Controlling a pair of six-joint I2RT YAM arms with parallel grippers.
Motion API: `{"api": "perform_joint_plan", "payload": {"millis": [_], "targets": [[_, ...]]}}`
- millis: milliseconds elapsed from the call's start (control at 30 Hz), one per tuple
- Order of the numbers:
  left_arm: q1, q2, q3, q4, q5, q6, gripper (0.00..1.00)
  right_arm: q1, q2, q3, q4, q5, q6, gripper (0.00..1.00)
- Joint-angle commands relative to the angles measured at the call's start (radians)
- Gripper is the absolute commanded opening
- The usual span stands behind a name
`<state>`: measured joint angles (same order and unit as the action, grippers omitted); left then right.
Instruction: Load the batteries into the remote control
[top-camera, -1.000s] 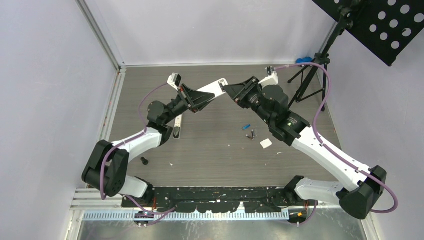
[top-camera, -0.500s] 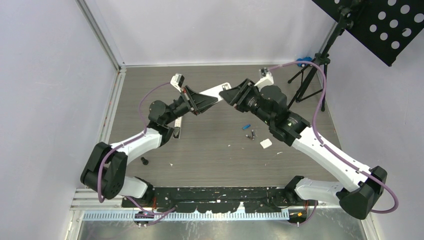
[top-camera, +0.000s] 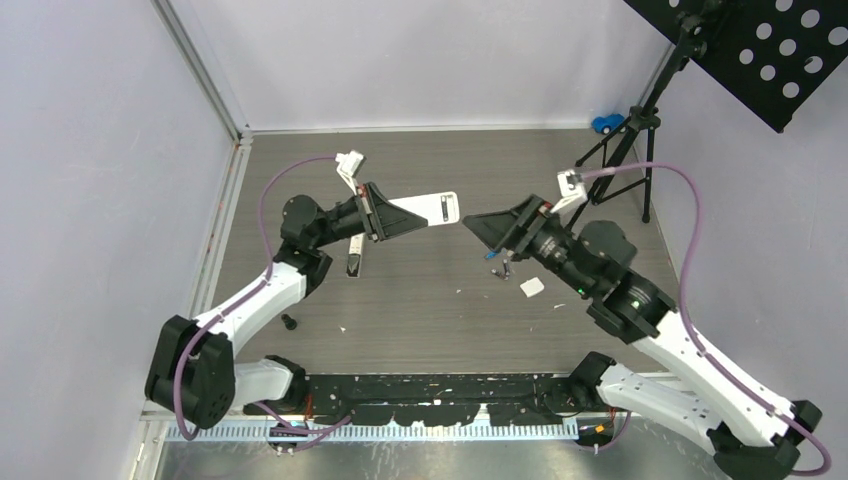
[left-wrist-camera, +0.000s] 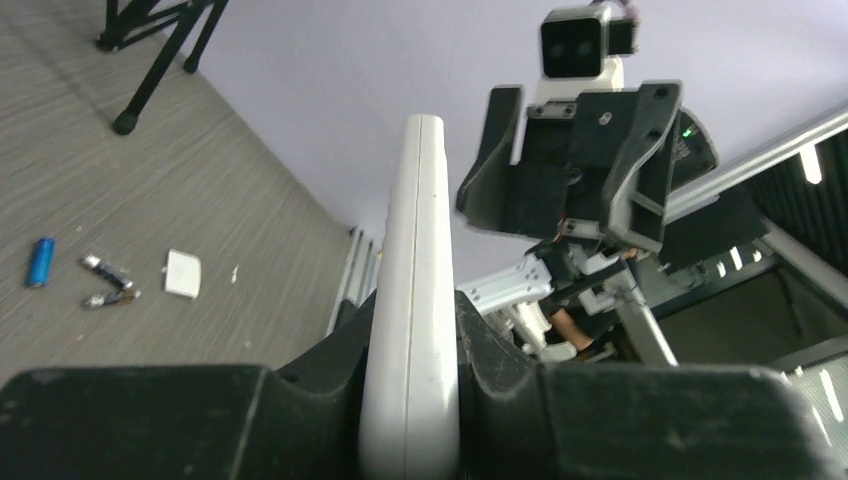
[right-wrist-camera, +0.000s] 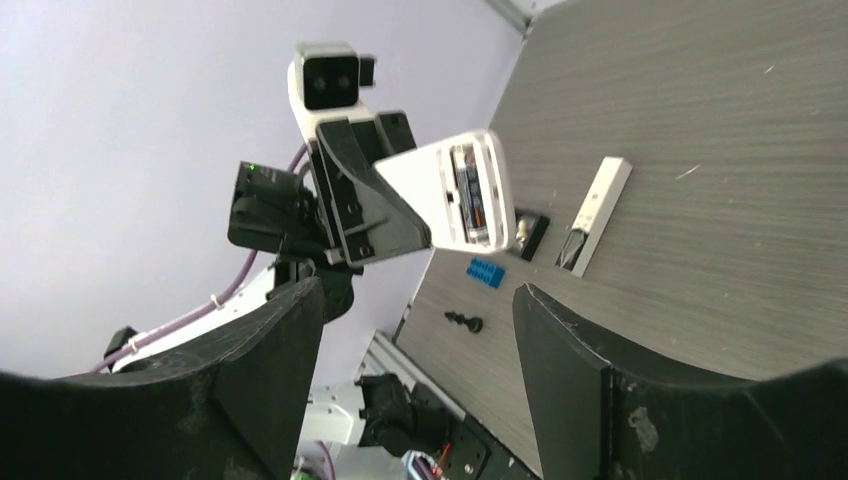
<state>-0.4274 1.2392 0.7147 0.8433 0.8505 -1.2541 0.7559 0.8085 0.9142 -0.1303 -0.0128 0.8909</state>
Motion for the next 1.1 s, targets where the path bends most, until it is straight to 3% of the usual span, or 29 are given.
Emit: {"api": "perform_joint_plan", "payload": {"millis": [0, 167, 367, 733, 900, 1067], "targets": [[0.003, -0.066, 0.041, -0.136, 0.098, 0.222, 0.0, 0.002, -0.101, -0.022, -0.055, 0.162, -0.023, 0.73], [0.003, -0.126, 0.048, -0.264, 0.151, 0.367, 0.0, 0.002, -0.092, 0.054, -0.349, 0.424, -0.005, 0.65], [-0.001, -0.194, 0.024, -0.283, 0.175, 0.425, 0.0, -0.007, 0.121, 0.14, -0.623, 0.605, 0.014, 0.56], [-0.002, -0.206, -0.024, -0.359, 0.084, 0.412, 0.0, -0.171, 0.439, 0.037, -0.511, 0.376, -0.049, 0.57], [-0.002, -0.206, -0.045, -0.362, 0.074, 0.421, 0.0, -0.214, 0.577, 0.028, -0.46, 0.329, -0.129, 0.47], [-0.002, -0.184, -0.041, -0.363, 0.059, 0.422, 0.0, -0.25, 0.678, 0.033, -0.343, 0.23, -0.138, 0.46]]}}
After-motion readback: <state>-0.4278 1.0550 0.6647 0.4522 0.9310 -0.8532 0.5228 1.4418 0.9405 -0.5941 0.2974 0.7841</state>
